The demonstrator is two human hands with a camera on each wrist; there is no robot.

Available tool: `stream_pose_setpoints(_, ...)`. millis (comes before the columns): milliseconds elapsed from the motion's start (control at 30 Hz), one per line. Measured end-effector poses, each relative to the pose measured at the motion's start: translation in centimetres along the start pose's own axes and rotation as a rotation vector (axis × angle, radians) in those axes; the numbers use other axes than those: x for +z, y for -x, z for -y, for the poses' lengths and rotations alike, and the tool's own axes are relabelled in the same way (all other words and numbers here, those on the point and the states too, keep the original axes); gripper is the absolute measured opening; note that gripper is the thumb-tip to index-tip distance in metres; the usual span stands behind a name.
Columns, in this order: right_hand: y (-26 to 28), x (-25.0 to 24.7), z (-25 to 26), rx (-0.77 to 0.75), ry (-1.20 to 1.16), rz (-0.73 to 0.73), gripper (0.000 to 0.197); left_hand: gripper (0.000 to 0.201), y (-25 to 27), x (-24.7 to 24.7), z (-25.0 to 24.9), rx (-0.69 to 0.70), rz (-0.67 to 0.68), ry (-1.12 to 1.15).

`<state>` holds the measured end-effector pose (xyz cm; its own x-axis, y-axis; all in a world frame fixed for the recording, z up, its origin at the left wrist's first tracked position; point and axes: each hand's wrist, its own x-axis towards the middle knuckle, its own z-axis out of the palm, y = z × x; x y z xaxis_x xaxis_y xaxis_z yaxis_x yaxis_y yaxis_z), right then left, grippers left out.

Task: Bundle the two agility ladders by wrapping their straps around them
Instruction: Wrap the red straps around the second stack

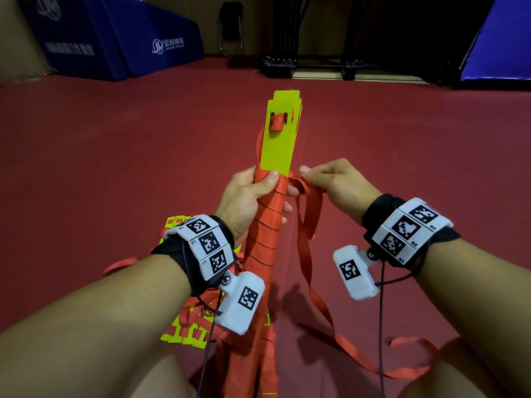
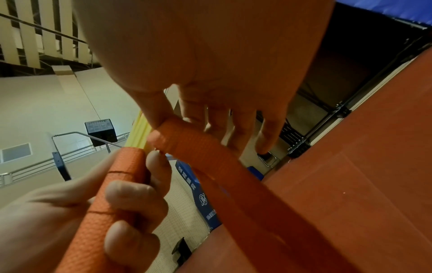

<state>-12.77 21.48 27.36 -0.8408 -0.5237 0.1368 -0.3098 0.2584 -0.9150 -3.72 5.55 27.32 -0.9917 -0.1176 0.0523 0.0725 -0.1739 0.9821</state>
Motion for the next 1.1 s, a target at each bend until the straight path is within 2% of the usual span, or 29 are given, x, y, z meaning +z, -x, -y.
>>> stream_pose_setpoints(67,-0.18,-0.11,0.06,-0.019,0.039,-0.048,0.038,0.02,0.0,-0.13,-0.04,-0.007,-0.002,0.002)
stream_pose_setpoints(133,-0.22,-0.13,0.2,-0.075,0.031,-0.066,0.017,0.02,0.01,-0.17,-0.04,-0.017,0.004,0.016)
stream_pose_setpoints(233,0.07,0.11,0.1,-0.121,0.031,0.029,0.034,0.02,-0.04,-0.17,0.07,-0.032,0.005,0.025)
stream_pose_setpoints(300,0.23,0.26,0.21,-0.145,0.053,0.039,0.029,0.019,-0.11,-0.24,0.15,-0.033,0.0,0.024)
stream_pose_setpoints(533,-0.37,-0.24,-0.36,-0.118,0.196,-0.103,0.014,0.022,-0.08,-0.32,0.14,-0.029,-0.002,0.022)
stream_pose_setpoints(600,-0.47,-0.2,-0.35,-0.126,0.186,-0.113,0.019,0.021,-0.11,-0.35,0.19,-0.035,0.003,0.017)
stream_pose_setpoints(667,-0.38,-0.11,-0.04,-0.152,0.157,-0.055,0.025,0.02,-0.11,-0.34,0.14,-0.046,0.006,0.02)
stream_pose_setpoints(833,0.22,0.23,0.21,-0.175,0.104,0.11,0.019,0.02,0.07,-0.18,0.05,-0.068,0.01,0.011)
stream_pose_setpoints(900,0.21,0.2,0.08,-0.14,0.076,0.067,0.022,0.02,0.09,-0.08,0.14,-0.074,0.016,-0.005)
stream_pose_setpoints(967,0.08,0.0,0.03,-0.136,0.069,-0.018,0.034,0.02,0.12,-0.01,0.12,-0.079,0.018,-0.012)
stream_pose_setpoints(1100,-0.16,-0.41,0.11,-0.133,0.193,-0.091,0.046,0.021,0.01,-0.14,0.13,-0.08,0.01,-0.013)
